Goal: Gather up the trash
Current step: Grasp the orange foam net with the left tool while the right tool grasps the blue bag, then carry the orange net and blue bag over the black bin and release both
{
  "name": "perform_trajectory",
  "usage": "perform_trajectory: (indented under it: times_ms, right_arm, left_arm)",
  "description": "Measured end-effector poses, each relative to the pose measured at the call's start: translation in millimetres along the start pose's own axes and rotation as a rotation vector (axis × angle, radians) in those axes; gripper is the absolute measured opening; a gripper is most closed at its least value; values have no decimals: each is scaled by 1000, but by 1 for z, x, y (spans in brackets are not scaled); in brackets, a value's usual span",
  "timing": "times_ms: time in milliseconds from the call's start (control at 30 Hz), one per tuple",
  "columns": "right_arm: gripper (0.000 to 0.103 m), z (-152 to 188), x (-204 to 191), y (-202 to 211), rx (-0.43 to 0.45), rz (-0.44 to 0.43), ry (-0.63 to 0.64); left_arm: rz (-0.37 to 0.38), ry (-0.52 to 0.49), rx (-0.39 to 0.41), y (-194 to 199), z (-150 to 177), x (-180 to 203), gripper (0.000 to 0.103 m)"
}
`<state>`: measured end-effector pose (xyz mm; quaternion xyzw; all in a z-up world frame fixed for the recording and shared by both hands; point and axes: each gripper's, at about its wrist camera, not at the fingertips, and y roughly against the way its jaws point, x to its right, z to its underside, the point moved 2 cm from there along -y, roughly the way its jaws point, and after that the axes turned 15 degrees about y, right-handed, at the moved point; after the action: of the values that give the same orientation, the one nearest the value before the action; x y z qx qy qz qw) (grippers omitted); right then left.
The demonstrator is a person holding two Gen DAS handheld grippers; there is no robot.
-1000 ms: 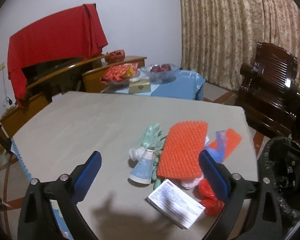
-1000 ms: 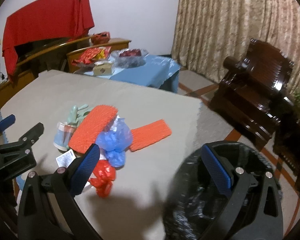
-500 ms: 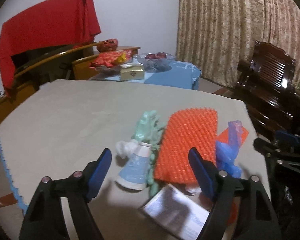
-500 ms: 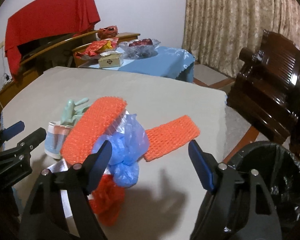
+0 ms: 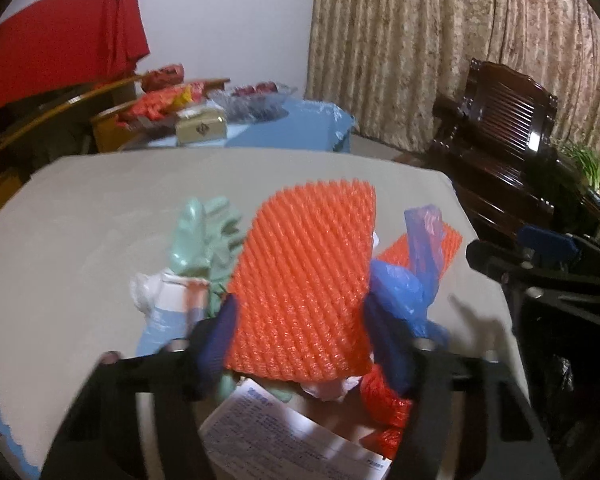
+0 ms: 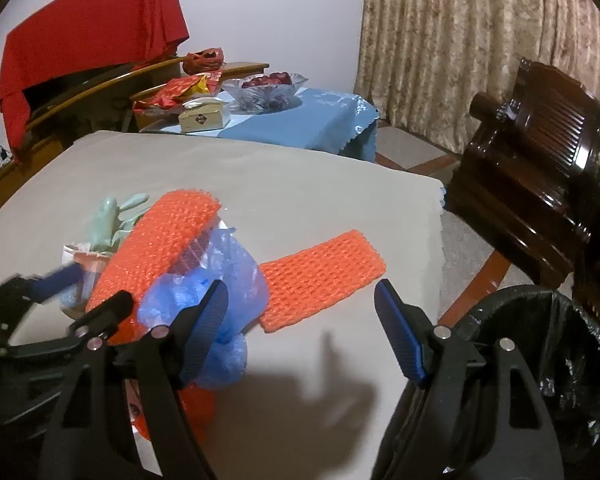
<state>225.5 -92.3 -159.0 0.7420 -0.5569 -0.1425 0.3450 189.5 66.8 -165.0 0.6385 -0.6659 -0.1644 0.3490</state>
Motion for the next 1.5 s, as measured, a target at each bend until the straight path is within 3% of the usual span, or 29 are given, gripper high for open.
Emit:
perform_trajectory:
  times_ms: [200,367,433,467,567,633,700,833,967,1033,1100,1200,1500]
  right_arm:
    - [74,-6,-23,-4,10,-69,49]
    - [74,-10,-44,-14,5,-104,87]
    - [73,-8,-48,-21,-11,-117,87]
    - [72,-6,-49,-23,-16,-122,89]
    - [53,-1,-54,-36,-56,-187,94]
    - [34,3,-56,-41,-74,-238,83]
    - [24,5,-60,-40,-74,-283,96]
    - [9,4,-55,-28,-50,-298,91]
    - [5,1,-42,-16,-34,-277,78]
    - [5,2,-35,-10,-24,-275,67]
    - [5,0,-32,-6,-15,-268,60]
    - [5,-4,-29,2,1,-254,67]
    - [5,-12,-22,22,51,-247,64]
  left_arm:
    - [40,30,-11,-2,4,-8,14]
    - [32,46,-3,5,0,-19,11]
    - [24,50,4,9,-1,-24,21]
    - [17,49,8,10,0,-27,31]
    - [13,55,10,12,-1,-32,41]
    - [14,61,5,12,-1,-33,51]
    - [26,62,-14,7,-1,-31,61]
    - [23,41,-49,-4,0,-26,70]
    - [51,59,-85,-13,-1,-24,73]
    - [80,67,-109,-17,-1,-23,68]
    - [90,70,-118,-18,-2,-22,47]
    - [93,59,-102,-14,-5,-20,30]
    - [112,80,23,24,-27,-11,26]
